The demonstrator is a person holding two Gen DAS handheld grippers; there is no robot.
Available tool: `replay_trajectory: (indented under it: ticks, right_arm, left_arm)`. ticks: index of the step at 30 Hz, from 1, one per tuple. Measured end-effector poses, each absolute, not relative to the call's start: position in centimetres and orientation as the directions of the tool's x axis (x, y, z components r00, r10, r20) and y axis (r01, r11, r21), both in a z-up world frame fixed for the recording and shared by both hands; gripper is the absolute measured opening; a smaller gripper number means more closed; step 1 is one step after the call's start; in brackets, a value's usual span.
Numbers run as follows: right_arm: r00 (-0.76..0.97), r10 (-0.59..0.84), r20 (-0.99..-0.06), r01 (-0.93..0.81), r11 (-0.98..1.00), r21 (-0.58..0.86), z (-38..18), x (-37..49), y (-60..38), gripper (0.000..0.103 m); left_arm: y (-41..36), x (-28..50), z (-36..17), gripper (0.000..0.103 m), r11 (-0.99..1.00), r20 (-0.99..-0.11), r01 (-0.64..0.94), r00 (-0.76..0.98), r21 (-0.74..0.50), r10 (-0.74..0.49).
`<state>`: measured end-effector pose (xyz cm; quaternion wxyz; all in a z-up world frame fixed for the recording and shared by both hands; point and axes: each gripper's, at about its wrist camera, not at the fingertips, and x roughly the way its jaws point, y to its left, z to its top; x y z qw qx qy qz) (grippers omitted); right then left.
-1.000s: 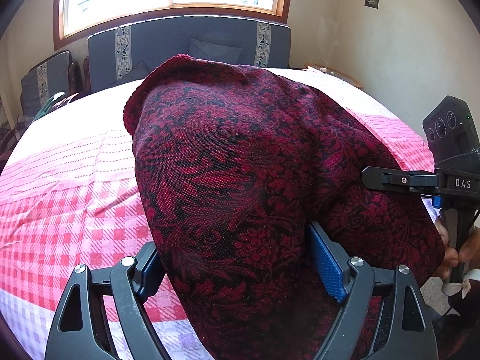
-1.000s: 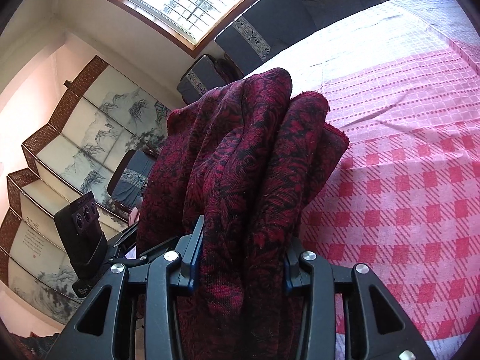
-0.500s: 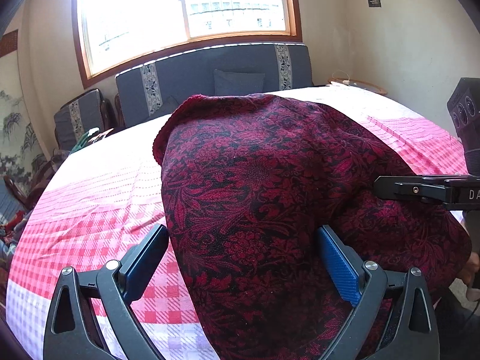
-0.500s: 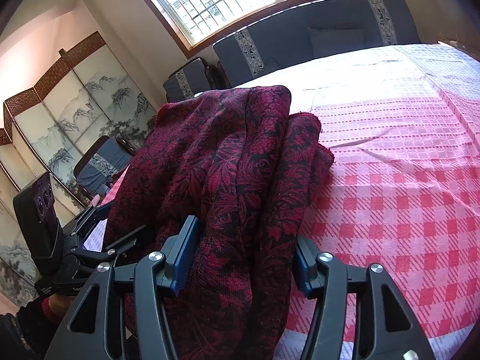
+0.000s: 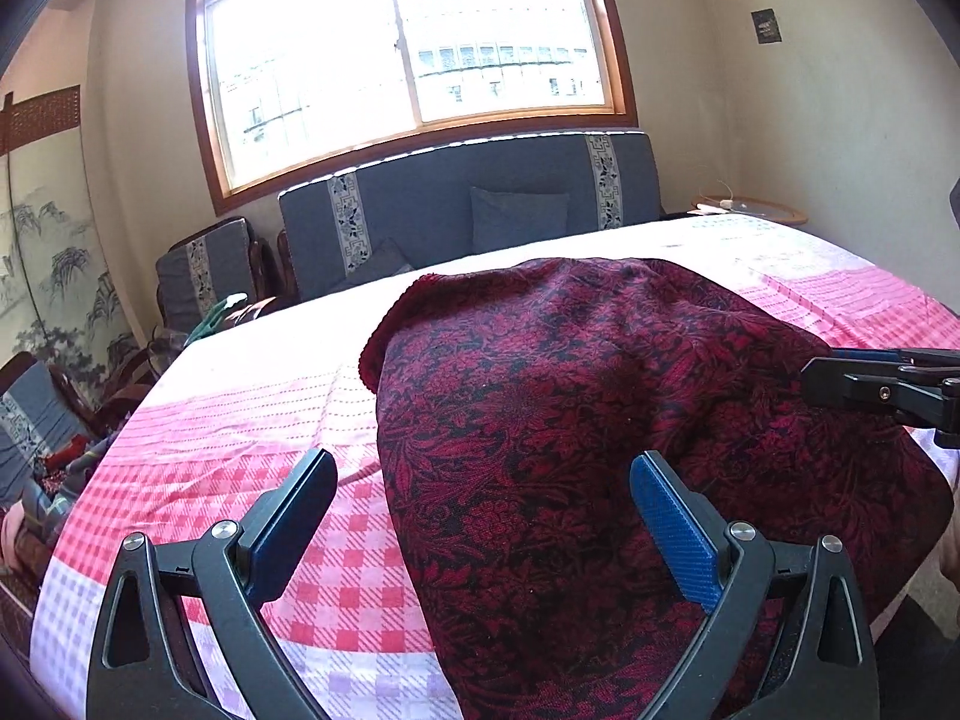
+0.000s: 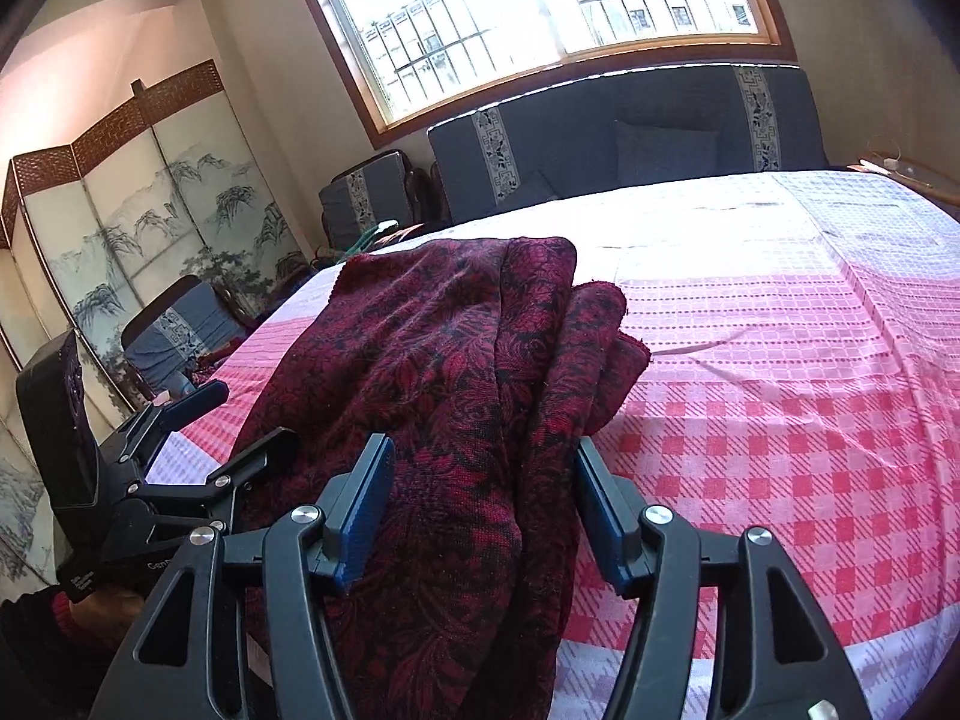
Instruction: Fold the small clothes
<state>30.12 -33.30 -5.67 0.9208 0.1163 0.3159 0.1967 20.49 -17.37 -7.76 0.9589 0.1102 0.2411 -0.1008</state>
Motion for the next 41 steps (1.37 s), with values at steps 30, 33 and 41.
replay_trajectory:
  ticks: [30,33,41]
  right_arm:
    - [0.806,0.403,-0.434,-0.335,0.915,0.227,-0.8,25.6,-31.5,0.068]
    - [0.802,0.405,-0.439,-0.336,0.914,0.229,-0.9,25.5,-31.3,0.070]
    - [0.797,0.410,-0.445,-0.340,0.912,0.231,-1.0,25.1,-31.0,0.078]
  left_arm:
    - [-17.2,17.2,-1.4,0.103,0.970,-0.335,0.217,0.927,0.114,-0.168]
    - [-17.3,17.3,-1.6,0.103,0.973,-0.325,0.195,0.935,0.127,-0.145]
    - [-16.5,18.2,-2.2,0.103,0.980,-0.358,0.180,0.923,0.080,-0.140]
